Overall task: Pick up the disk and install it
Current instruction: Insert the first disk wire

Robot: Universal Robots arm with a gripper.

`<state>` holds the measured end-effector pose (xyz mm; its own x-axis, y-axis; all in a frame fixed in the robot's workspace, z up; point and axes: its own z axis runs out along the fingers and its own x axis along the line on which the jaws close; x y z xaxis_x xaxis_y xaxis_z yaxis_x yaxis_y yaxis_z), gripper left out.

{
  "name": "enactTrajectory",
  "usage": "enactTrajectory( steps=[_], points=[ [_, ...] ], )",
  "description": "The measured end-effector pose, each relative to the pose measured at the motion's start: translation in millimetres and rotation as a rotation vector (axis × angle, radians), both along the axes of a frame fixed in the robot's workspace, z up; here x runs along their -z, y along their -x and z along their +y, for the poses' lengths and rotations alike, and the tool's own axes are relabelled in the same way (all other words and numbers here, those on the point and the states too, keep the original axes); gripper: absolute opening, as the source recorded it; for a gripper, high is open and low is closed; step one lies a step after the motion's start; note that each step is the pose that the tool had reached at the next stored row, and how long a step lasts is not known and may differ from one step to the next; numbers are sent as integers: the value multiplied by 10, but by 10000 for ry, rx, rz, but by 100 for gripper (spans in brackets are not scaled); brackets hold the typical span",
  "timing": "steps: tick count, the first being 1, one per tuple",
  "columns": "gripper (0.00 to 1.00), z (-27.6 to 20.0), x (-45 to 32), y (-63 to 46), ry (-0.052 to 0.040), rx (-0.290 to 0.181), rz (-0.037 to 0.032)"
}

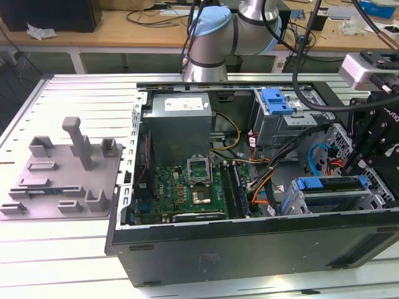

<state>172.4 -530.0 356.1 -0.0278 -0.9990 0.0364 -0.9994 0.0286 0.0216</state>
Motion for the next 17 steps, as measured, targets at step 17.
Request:
enactTrajectory(
  steps=[17],
  points=[
    [16, 12, 26, 0, 1, 0, -64]
  ],
)
